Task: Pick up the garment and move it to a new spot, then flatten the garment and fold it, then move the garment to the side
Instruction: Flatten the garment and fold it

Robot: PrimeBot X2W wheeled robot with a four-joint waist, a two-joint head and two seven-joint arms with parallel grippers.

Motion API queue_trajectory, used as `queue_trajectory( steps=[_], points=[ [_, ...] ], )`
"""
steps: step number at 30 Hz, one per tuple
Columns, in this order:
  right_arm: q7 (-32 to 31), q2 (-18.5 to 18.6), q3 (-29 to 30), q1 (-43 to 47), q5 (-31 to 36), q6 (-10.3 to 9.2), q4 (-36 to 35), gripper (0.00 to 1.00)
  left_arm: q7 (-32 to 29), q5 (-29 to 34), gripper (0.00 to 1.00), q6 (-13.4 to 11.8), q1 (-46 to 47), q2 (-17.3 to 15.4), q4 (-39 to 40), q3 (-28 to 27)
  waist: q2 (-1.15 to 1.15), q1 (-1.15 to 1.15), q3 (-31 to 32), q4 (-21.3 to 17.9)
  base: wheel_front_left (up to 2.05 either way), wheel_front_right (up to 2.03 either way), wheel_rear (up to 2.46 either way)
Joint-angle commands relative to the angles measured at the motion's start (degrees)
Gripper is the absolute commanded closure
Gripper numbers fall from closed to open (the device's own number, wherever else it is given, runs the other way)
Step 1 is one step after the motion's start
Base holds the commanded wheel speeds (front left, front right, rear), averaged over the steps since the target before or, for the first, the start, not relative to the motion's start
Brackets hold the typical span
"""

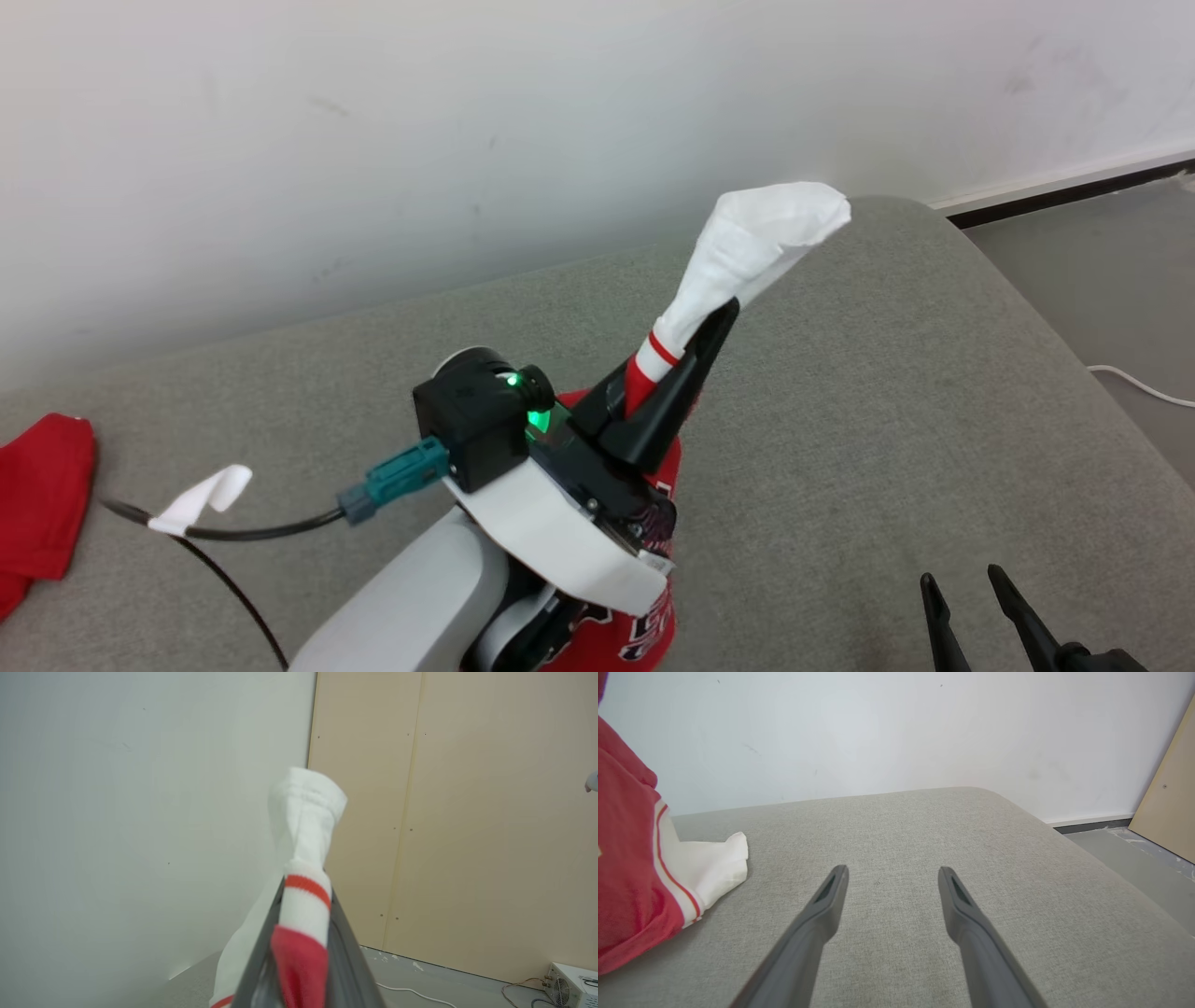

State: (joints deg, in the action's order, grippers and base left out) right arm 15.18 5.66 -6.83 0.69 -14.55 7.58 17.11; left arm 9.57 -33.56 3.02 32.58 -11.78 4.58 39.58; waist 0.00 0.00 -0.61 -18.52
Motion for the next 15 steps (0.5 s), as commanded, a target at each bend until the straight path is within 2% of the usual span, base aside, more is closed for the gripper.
queue_trajectory(
  steps=[1, 9, 15],
  points=[
    [-0.1, 0.6, 0.4, 0.4, -0.3, -0.17, -0.2, 0.0, -0.4, -0.5, 1.0, 0.1, -0.9, -0.4, 1.6, 0.2, 0.0, 0.0, 0.0, -0.4, 0.0, 0.0, 0.0],
    [-0.1, 0.9, 0.8, 0.1, -0.4, -0.17, -0.6, 0.0, -1.7, -1.6, 1.0, -0.6, -2.1, -1.3, 4.5, 0.1, 0.0, 0.0, -0.4, -1.6, 0.0, 0.0, 0.0],
    [-0.1, 0.5, 0.9, 0.0, -0.2, -0.17, -0.9, 0.0, -1.0, -0.2, 1.0, -3.0, -0.4, -3.3, -1.1, -3.1, 0.0, 0.0, -1.7, -2.1, 0.0, 0.0, 0.0]
  ],
)
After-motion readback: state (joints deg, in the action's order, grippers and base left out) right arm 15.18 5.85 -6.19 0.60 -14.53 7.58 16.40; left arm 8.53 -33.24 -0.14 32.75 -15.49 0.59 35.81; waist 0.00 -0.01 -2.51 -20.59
